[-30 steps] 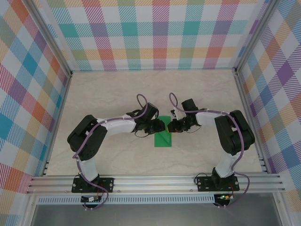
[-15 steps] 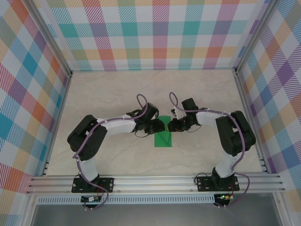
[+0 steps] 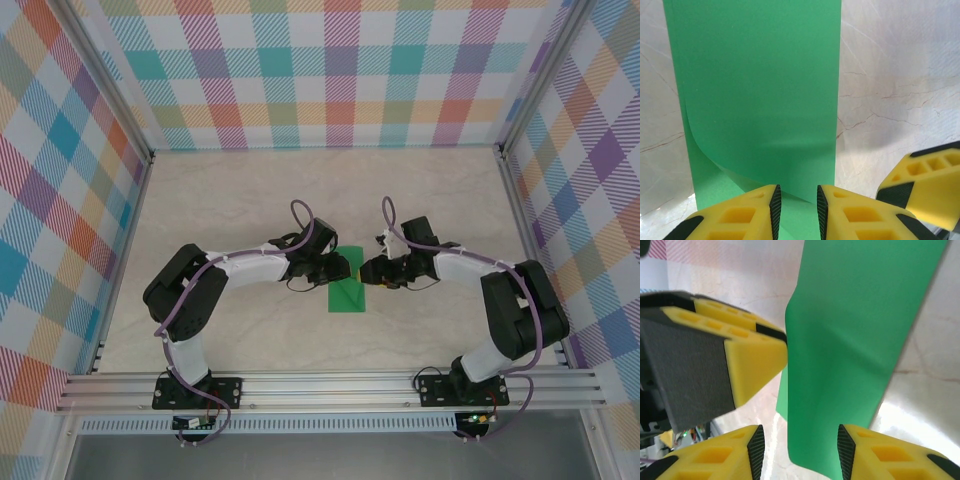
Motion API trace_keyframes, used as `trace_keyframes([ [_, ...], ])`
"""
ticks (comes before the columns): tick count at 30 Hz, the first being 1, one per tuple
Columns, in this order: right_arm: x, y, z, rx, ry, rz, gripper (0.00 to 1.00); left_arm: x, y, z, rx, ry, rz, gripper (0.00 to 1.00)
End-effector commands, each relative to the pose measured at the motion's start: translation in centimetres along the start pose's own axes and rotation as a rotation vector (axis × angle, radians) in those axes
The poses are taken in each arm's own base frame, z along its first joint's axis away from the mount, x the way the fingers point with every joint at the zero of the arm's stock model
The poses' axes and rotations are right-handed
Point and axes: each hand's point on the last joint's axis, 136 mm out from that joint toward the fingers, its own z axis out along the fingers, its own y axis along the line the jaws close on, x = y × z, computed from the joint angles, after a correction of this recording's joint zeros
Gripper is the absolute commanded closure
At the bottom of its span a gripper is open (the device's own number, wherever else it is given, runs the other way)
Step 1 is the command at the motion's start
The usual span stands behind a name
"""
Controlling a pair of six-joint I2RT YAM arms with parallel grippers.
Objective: Fold a paper plane with a square sheet of paper (pick it up from the middle)
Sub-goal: Fold the triangle a second time at the center of the table.
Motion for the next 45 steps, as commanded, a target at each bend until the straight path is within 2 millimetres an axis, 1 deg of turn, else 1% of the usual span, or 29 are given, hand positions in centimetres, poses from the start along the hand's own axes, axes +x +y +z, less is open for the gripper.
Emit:
trace_keyframes([
  [1,0.2,1.7,0.2,-0.114,0.018,0.006,0.57,0.0,-1.6,-0.2,0.023,-0.011,0.028,0.72],
  [3,0.3,1.7,0.4,-0.123,0.027,0.001,0.59,0.0,-1.6,-0.1,0.021,-0.009,0.03,0.72],
  [6,-0.1,1.5,0.5,-0.111,0.028,-0.011,0.64,0.0,-1.6,-0.1,0.023,-0.01,0.029,0.72],
  [11,-0.7,0.7,1.5,-0.107,0.044,0.012,0.7,0.0,-1.6,-0.2,0.023,-0.009,0.03,0.72],
  [13,-0.8,0.9,1.6,-0.125,0.049,0.006,0.74,0.0,-1.5,-0.2,0.022,-0.01,0.029,0.72],
  [15,-0.9,1.0,1.5,-0.121,0.045,-0.008,0.82,0.1,-1.5,-0.2,0.02,-0.009,0.028,0.72],
  [16,-0.9,1.1,1.4,-0.119,0.046,-0.017,0.84,0.1,-1.4,-0.2,0.019,-0.007,0.028,0.72],
  [18,-0.9,0.6,1.3,-0.082,0.049,-0.027,0.91,0.1,-1.5,-0.2,0.02,-0.01,0.029,0.72],
  [21,-1.0,-0.4,1.5,-0.03,0.067,-0.036,0.94,-0.1,-1.6,-0.4,0.025,-0.016,0.03,0.72],
  [26,-1.3,-1.4,1.7,0.029,0.079,-0.054,0.94,-0.4,-2.2,-1.3,0.037,-0.039,0.037,0.71],
  [31,-1.3,-1.8,1.5,0.063,0.099,-0.069,0.93,-0.4,-2.4,-2.0,0.04,-0.051,0.046,0.69],
  [38,-1.0,-1.2,1.5,0.047,0.136,-0.085,0.9,-0.4,-2.5,-2.2,0.046,-0.049,0.046,0.68],
  [41,-1.2,-1.4,1.6,0.075,0.145,-0.105,0.9,-0.4,-2.4,-2.2,0.035,-0.051,0.045,0.68],
  [45,-1.2,-1.5,2.5,0.085,0.18,-0.12,0.9,-0.5,-2.2,-2.1,0.031,-0.051,0.043,0.67],
])
